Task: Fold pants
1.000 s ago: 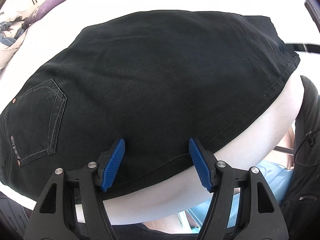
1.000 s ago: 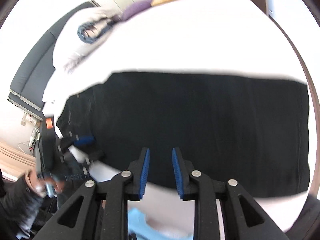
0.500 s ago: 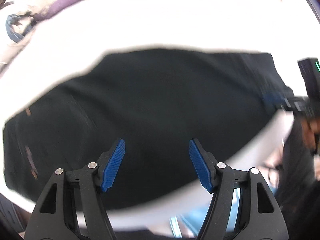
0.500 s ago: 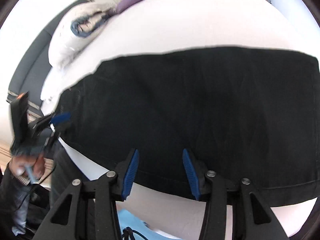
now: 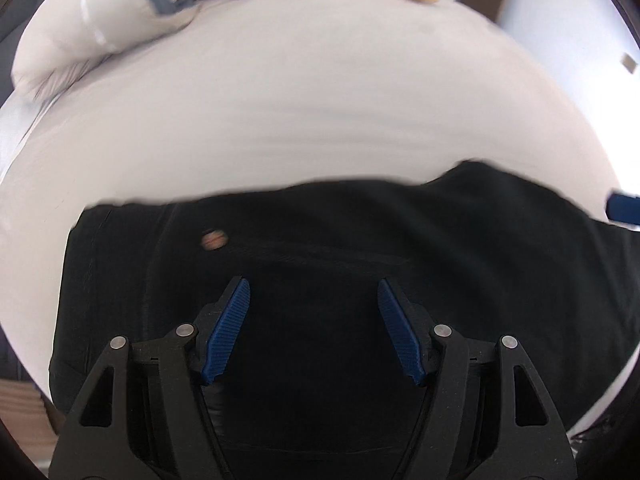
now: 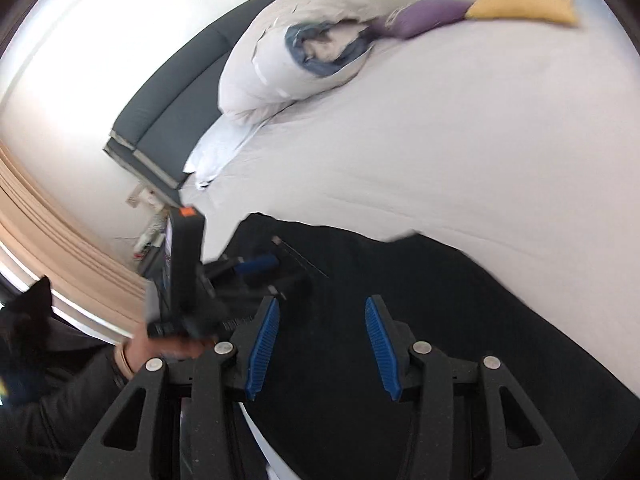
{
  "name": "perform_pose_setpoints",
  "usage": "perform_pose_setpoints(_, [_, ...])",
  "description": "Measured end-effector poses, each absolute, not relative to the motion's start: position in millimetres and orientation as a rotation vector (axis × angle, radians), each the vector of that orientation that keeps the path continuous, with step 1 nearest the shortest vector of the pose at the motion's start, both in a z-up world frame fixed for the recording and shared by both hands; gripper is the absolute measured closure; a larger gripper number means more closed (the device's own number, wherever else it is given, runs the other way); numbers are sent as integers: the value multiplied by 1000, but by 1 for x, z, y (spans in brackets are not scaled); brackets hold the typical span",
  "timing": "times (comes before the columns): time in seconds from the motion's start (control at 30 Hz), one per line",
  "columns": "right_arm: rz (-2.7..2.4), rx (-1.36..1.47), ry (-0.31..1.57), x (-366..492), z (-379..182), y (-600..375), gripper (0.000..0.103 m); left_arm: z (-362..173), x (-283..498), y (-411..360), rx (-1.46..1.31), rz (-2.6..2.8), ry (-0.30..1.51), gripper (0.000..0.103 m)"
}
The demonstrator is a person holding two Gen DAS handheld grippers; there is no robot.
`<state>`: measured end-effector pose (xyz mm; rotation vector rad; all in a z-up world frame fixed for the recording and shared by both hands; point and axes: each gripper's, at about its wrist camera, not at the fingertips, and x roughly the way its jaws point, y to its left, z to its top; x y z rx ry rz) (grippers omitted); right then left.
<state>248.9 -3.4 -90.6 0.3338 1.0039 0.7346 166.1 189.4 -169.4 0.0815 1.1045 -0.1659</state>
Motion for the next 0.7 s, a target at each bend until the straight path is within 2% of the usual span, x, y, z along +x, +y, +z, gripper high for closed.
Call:
perform_pose_setpoints(0.17, [687, 319, 1141, 302, -147, 44, 54, -184, 144, 227, 0, -165, 1076, 36])
perform_pose_setpoints(0.2, [631, 298, 1169, 308, -162, 42, 65, -184, 142, 231, -5, -165, 1070, 36])
perform_pose_setpoints(0.23, [615, 319, 1180, 312, -173, 35, 93, -184, 140, 232, -3, -162, 1064, 36])
perform_pose_setpoints(0.27, [598, 353, 1179, 317, -178, 26, 103, -184, 139, 232, 6, -158, 1059, 36])
perform_pose_setpoints(0.37, [532, 543, 1136, 316, -185, -26, 103, -185, 132, 227, 20, -152, 1034, 35])
perform_pose_setpoints(0.5, [277, 627, 1049, 295, -181, -104, 103, -185, 134, 236, -15, -164, 1027, 36])
perform_pose_setpoints(0.57, [205, 661, 1008, 274, -168, -135, 93, -186, 132, 235, -8, -164, 1030, 35])
perform_pose_setpoints(0.63, [294, 714, 937, 242, -147, -141, 90, -189, 133, 230, -6, -166, 1035, 35])
perform_pose_setpoints(0.67, [368, 725, 918, 226, -137, -134, 85, -190, 135, 228, -3, -165, 1038, 35])
perform_pose_setpoints(0.7, [424, 714, 914, 213, -133, -124, 65, -190, 136, 227, 2, -161, 1041, 35])
